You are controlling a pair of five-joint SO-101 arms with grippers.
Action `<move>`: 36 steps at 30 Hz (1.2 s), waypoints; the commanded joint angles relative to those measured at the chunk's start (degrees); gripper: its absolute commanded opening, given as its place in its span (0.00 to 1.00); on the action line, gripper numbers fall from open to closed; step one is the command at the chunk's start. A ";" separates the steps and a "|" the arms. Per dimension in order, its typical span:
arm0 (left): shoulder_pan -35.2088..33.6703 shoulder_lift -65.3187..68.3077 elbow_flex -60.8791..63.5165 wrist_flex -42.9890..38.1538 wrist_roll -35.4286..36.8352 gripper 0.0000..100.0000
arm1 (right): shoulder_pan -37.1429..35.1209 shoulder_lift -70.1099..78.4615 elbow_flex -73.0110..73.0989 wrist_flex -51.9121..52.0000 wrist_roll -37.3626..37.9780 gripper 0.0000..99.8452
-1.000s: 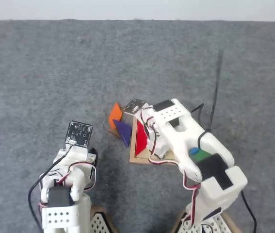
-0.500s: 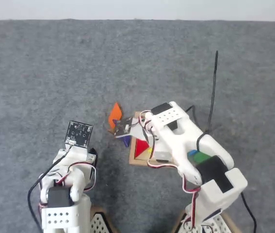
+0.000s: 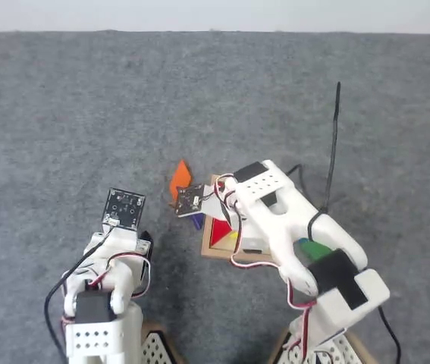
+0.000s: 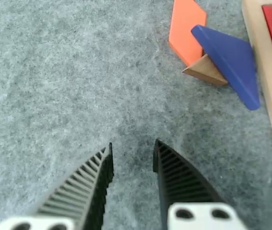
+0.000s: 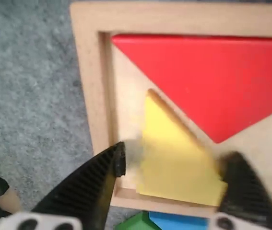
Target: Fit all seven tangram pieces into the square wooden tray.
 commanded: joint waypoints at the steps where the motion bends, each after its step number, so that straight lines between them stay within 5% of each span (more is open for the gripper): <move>1: -0.26 -0.88 -0.40 0.18 -0.70 0.13 | -0.84 -0.04 1.67 0.40 0.88 0.15; 22: -0.26 -0.88 -0.40 0.18 -0.70 0.13 | 0.31 -0.04 7.47 -7.34 -4.75 0.14; 28: -0.26 -0.88 -0.40 0.18 -0.70 0.13 | 0.48 -0.31 7.12 -7.52 -7.47 0.03; 36: -0.26 -0.88 -0.40 0.18 -0.70 0.13 | 4.70 -0.75 3.16 -7.08 -9.67 0.02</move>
